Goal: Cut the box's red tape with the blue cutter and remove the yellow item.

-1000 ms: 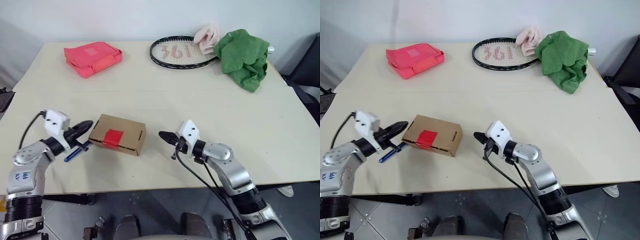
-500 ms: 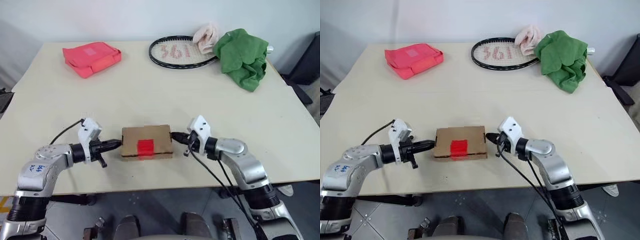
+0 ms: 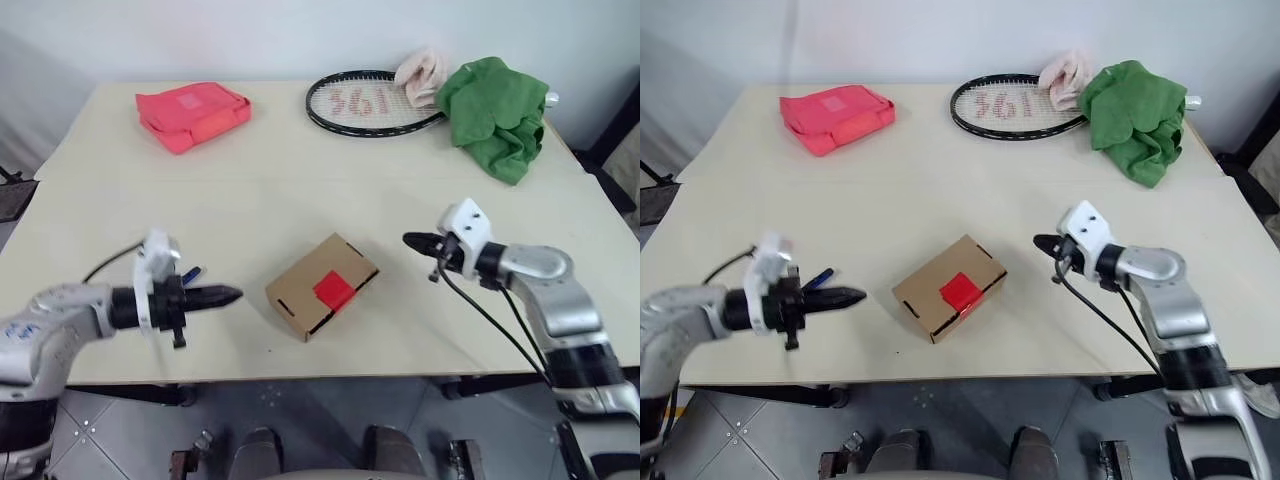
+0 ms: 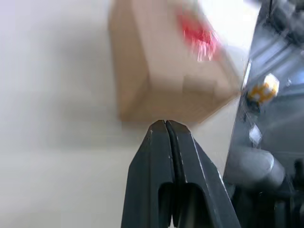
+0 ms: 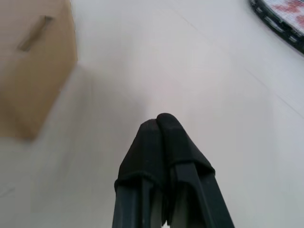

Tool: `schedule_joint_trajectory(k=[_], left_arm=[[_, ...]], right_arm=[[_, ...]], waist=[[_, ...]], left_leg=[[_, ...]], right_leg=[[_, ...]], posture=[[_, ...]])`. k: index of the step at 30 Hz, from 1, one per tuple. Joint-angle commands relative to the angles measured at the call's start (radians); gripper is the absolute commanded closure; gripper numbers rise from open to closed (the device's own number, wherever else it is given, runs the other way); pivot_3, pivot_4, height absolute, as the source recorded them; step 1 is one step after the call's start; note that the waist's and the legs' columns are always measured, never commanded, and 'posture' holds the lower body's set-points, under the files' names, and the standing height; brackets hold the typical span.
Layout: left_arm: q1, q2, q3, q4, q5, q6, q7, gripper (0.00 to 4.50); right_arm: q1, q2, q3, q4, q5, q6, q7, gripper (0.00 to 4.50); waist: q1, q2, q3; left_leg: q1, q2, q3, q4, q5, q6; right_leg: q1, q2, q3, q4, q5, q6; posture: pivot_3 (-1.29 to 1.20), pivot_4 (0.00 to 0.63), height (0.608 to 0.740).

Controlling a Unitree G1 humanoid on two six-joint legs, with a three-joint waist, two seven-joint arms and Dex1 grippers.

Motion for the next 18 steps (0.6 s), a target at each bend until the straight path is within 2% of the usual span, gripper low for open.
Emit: schedule_joint_trajectory(k=[1, 5, 8, 13, 18], left_arm=[[-0.107, -0.056, -0.093, 0.142, 0.09, -0.097, 0.009, 4.48], [-0.229, -0.168, -0.261, 0.323, 0.302, -0.289, 0.068, 4.48], [-0.283, -0.246, -0.307, 0.401, 0.355, -0.341, 0.089, 4.48], [-0.267, -0.27, -0.343, 0.325, 0.323, -0.263, 0.032, 4.48], [-0.189, -0.253, -0.344, 0.184, 0.255, -0.113, 0.017, 4.48]], right_arm=[[0.12, -0.05, -0.003, -0.237, 0.104, 0.179, 0.031, 4.5], [0.195, -0.008, 0.051, -0.374, 0.148, 0.323, -0.043, 4.5], [0.18, 0.064, 0.09, -0.394, 0.146, 0.368, -0.115, 4.5], [0.097, 0.143, 0.126, -0.329, 0.107, 0.37, -0.191, 4.5], [0.016, 0.142, 0.112, -0.23, 0.096, 0.342, -0.182, 4.5]], waist=[[0.006, 0.001, 0.0], [0.016, 0.0, 0.0], [0.013, -0.001, 0.0], [0.004, -0.001, 0.0], [0.003, -0.001, 0.0]], left_leg=[[0.0, 0.0, 0.0, 0.001, 0.0, 0.0], [0.0, 0.0, 0.001, 0.003, 0.0, 0.0], [-0.001, 0.0, 0.001, 0.004, 0.0, 0.0], [-0.001, 0.0, 0.001, 0.003, 0.0, 0.0], [-0.001, 0.0, 0.001, 0.002, 0.0, 0.0]], right_leg=[[0.0, 0.0, 0.0, -0.001, 0.0, 0.0], [0.002, 0.0, 0.0, -0.001, 0.0, 0.0], [0.001, 0.001, 0.0, -0.001, 0.0, 0.0], [0.0, 0.001, 0.0, -0.001, 0.0, 0.0], [0.0, 0.0, 0.0, 0.0, 0.0, 0.0]], posture=[[0.0, 0.15, 0.74], [0.0, 0.15, 0.74], [0.0, 0.15, 0.74], [0.0, 0.15, 0.74], [0.0, 0.15, 0.74]])
